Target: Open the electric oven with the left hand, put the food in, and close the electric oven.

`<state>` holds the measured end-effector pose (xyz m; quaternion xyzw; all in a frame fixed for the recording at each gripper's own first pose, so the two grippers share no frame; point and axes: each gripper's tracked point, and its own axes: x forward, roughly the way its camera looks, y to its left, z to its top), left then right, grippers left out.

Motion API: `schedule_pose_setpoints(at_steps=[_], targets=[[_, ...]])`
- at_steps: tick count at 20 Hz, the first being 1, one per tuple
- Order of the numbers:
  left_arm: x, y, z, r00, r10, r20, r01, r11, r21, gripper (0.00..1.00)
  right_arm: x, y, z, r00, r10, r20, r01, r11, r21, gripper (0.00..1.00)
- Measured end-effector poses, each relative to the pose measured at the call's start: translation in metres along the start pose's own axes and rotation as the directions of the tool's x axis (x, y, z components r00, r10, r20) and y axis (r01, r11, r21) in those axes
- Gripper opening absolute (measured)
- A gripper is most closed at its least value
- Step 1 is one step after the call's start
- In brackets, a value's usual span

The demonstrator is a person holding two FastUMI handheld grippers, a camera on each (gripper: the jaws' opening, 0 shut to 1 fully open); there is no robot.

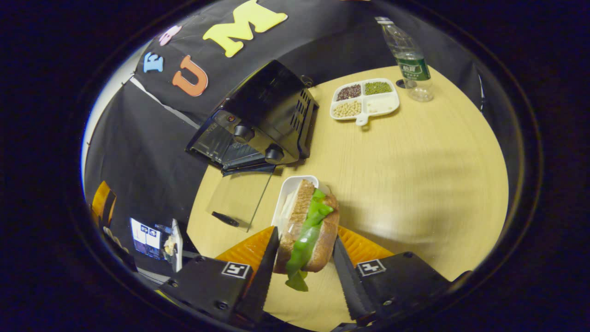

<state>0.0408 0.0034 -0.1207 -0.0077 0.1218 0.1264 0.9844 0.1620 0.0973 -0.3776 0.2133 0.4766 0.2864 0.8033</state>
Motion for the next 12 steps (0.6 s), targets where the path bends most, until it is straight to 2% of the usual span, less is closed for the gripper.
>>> schedule_pose_setpoints(at_steps=[1, 2, 3, 5, 8, 12], targets=[[-0.001, -0.002, 0.0, 1.0, -0.001, 0.0, 0.001, 1.0, -0.001, 0.96, 0.0, 0.003, 0.004, 1.0, 0.02, 0.0, -0.02, 1.0, 0.008, 0.51], [0.0, -0.003, -0.001, 1.0, -0.006, 0.001, 0.006, 1.0, 0.003, 0.96, 0.002, 0.005, 0.004, 1.0, 0.03, 0.006, -0.03, 0.999, 0.017, 0.5], [-0.001, -0.003, -0.004, 1.0, -0.009, 0.0, 0.009, 1.0, 0.014, 0.95, 0.001, 0.007, 0.005, 0.999, 0.038, 0.009, -0.038, 0.999, 0.021, 0.39], [0.002, -0.001, -0.005, 1.0, -0.025, 0.003, 0.025, 0.999, 0.03, 0.95, -0.004, 0.009, 0.006, 0.999, 0.028, 0.024, -0.028, 0.999, 0.021, 0.34], [0.009, 0.001, -0.009, 0.997, -0.071, 0.004, 0.071, 0.997, 0.03, 0.95, -0.015, 0.026, 0.012, 0.997, 0.012, 0.074, -0.013, 1.0, 0.007, 0.32], [0.016, 0.006, -0.017, 0.984, -0.178, 0.003, 0.178, 0.983, 0.038, 0.96, -0.033, 0.061, 0.026, 0.981, -0.033, 0.193, 0.025, 0.999, 0.044, 0.32]])
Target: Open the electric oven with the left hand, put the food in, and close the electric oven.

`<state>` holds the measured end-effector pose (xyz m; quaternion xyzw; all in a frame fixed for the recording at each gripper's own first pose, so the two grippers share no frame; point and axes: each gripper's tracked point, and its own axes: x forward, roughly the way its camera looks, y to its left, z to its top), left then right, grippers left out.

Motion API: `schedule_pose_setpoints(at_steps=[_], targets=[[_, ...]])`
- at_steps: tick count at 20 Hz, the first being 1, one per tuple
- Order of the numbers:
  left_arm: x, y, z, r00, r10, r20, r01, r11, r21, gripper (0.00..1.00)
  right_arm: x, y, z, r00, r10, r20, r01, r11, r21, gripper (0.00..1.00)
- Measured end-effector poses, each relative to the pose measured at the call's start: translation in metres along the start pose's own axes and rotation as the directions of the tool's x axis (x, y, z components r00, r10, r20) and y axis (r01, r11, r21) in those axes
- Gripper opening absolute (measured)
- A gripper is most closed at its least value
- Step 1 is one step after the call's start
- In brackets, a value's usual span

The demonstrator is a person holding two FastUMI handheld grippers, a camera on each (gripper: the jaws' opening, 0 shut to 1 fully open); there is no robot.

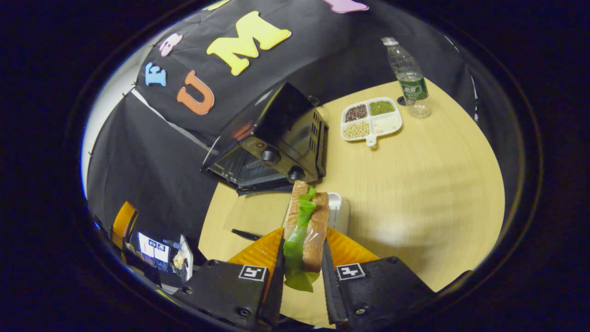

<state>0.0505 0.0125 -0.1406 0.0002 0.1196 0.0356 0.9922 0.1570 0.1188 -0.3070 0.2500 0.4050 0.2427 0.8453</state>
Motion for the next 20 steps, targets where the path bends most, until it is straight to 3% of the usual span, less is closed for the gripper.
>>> schedule_pose_setpoints(at_steps=[6, 10, 14, 20], targets=[[-0.005, 0.004, -0.007, 0.984, -0.174, 0.035, 0.173, 0.985, 0.017, 0.95, 0.015, 0.058, -0.015, 0.983, -0.042, 0.179, 0.013, 0.987, 0.158, 0.32], [-0.014, 0.013, -0.013, 0.975, -0.217, 0.043, 0.218, 0.976, -0.003, 0.95, 0.048, 0.096, -0.04, 0.964, -0.02, 0.267, -0.063, 0.952, 0.299, 0.32], [-0.024, 0.018, -0.015, 0.971, -0.235, 0.05, 0.237, 0.971, -0.037, 0.96, 0.089, 0.132, -0.046, 0.936, 0.018, 0.353, -0.174, 0.892, 0.418, 0.32], [-0.029, 0.03, -0.025, 0.966, -0.254, 0.056, 0.256, 0.966, -0.028, 0.96, 0.15, 0.16, -0.02, 0.901, -0.004, 0.433, -0.219, 0.858, 0.464, 0.31]])
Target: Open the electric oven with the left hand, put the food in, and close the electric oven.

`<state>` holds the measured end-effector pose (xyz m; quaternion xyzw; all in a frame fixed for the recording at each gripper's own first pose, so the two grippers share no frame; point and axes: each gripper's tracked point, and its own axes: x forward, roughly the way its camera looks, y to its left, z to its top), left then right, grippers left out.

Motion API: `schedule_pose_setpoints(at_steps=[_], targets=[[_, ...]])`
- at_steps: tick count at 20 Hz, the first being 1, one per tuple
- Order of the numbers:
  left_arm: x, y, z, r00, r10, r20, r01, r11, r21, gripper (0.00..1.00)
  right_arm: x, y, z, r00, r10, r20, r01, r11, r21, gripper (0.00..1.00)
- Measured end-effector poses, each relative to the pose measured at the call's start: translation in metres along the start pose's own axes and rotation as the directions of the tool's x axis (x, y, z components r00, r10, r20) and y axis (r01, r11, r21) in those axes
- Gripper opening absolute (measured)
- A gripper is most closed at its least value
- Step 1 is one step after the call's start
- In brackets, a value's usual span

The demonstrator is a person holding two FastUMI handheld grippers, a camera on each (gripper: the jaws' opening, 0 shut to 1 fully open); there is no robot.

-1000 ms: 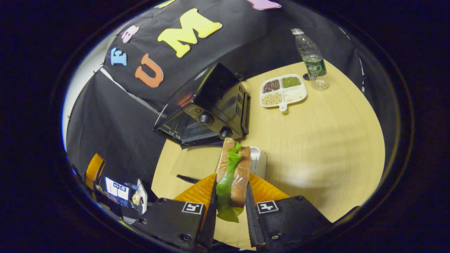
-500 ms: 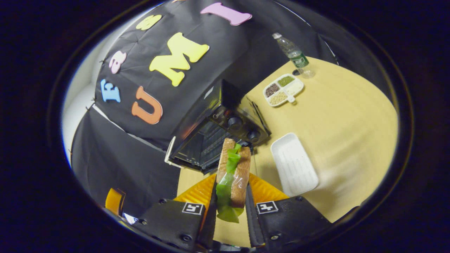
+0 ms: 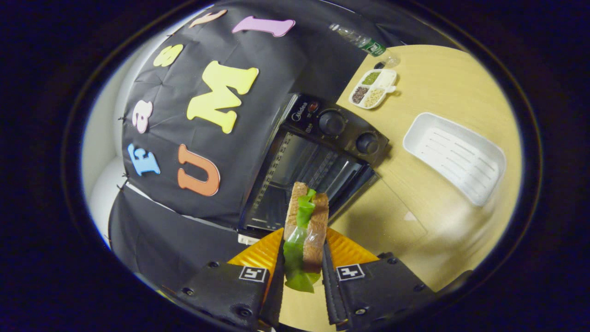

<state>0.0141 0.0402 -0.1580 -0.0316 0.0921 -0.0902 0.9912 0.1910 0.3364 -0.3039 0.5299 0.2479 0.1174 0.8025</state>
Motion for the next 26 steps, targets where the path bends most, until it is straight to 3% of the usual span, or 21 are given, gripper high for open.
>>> schedule_pose_setpoints(at_steps=[13, 14, 15, 20, 24, 26], targets=[[0.016, 0.045, -0.037, 0.995, 0.063, -0.074, -0.066, 0.997, -0.031, 0.95, 0.133, 0.01, 0.017, 0.992, -0.018, 0.124, 0.003, 0.993, 0.114, 0.31], [0.018, 0.047, -0.037, 0.995, 0.071, -0.072, -0.073, 0.997, -0.031, 0.95, 0.141, 0.012, 0.019, 0.991, -0.018, 0.132, 0.005, 0.995, 0.102, 0.41], [0.019, 0.05, -0.036, 0.994, 0.076, -0.072, -0.079, 0.996, -0.032, 0.95, 0.149, 0.013, 0.019, 0.992, -0.025, 0.127, 0.015, 0.997, 0.079, 0.31], [0.026, 0.059, -0.041, 0.992, 0.092, -0.088, -0.096, 0.995, -0.038, 0.95, 0.168, 0.017, 0.017, 0.991, -0.075, 0.109, 0.087, 0.99, -0.114, 0.34], [0.031, 0.059, -0.041, 0.992, 0.09, -0.089, -0.095, 0.994, -0.046, 0.95, 0.163, 0.009, 0.028, 0.984, -0.125, 0.124, 0.151, 0.962, -0.228, 0.43], [0.032, 0.055, -0.04, 0.993, 0.081, -0.087, -0.085, 0.995, -0.049, 0.95, 0.158, -0.006, 0.033, 0.976, -0.171, 0.131, 0.201, 0.942, -0.268, 0.57]])
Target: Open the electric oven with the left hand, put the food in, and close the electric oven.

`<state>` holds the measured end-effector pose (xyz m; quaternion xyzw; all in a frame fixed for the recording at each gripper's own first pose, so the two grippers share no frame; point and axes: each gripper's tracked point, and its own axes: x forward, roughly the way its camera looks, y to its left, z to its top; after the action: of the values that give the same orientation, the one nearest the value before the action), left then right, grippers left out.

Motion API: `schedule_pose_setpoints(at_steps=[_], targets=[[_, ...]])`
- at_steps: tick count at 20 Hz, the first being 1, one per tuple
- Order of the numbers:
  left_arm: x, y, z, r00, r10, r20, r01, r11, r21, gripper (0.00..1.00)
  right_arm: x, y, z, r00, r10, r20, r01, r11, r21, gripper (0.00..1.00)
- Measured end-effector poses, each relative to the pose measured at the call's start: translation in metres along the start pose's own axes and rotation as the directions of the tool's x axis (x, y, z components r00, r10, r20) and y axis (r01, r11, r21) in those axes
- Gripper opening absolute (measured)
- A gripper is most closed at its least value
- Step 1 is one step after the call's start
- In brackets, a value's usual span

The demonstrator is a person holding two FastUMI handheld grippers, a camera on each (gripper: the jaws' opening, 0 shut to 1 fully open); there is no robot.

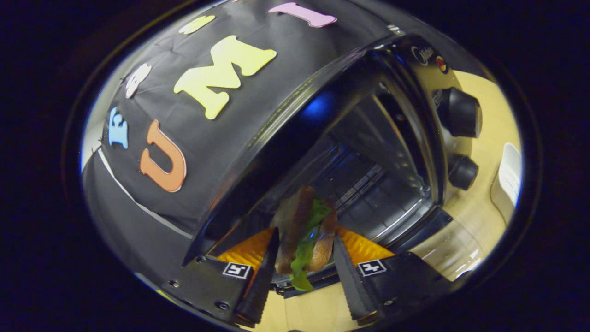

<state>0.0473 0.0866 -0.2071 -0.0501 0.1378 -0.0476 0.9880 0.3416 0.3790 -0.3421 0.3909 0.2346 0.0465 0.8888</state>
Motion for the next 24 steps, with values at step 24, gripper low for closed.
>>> schedule_pose_setpoints(at_steps=[24], targets=[[0.015, -0.041, -0.044, 0.999, 0.015, -0.032, -0.011, 0.992, 0.124, 0.96, -0.309, -0.106, 0.163, 0.966, -0.12, 0.231, 0.243, 0.734, -0.634, 0.89]])
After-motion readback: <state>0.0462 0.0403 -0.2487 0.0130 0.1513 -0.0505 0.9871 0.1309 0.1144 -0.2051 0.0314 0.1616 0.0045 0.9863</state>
